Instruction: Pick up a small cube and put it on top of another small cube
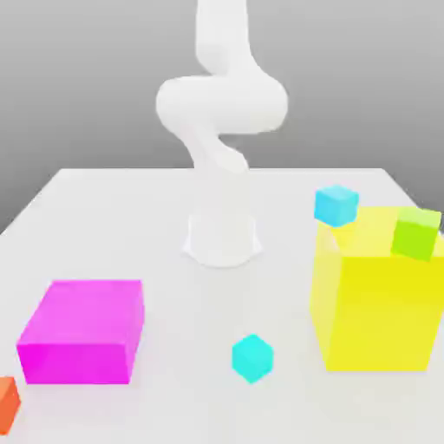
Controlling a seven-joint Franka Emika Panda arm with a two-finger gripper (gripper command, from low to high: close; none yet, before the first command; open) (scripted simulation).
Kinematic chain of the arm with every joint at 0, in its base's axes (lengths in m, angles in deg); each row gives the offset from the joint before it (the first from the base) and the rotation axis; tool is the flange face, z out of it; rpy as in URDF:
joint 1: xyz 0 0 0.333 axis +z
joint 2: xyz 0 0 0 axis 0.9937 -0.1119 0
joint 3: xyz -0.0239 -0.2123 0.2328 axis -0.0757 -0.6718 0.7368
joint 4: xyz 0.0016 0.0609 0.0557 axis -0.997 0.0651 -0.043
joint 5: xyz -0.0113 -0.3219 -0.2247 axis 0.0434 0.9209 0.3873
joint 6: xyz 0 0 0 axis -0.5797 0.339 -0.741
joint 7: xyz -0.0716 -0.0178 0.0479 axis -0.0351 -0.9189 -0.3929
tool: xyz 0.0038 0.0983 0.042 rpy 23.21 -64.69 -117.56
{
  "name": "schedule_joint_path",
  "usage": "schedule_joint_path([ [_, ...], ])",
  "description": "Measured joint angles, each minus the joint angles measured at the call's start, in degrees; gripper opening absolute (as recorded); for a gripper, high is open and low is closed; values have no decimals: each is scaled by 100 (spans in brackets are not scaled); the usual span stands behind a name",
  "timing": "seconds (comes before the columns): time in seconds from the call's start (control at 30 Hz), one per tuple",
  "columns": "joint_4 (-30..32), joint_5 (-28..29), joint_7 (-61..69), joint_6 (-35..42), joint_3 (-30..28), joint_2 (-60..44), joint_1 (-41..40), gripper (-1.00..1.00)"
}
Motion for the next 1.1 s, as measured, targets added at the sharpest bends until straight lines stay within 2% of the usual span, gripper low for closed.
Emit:
schedule_joint_path([
  [0.33,-174,332,-1805,-517,-14,-2117,-1057,0],
  [0.6,-308,391,-3081,-932,-350,-3776,-1660,0],
  [0.8,-404,90,-3798,-1254,-579,-5017,-2048,0],
  [0.97,-489,-424,-4215,-1509,-745,-6053,-2350,0],
  [1.1,-628,-701,-4233,-2006,-657,-6882,-2542,0],
])
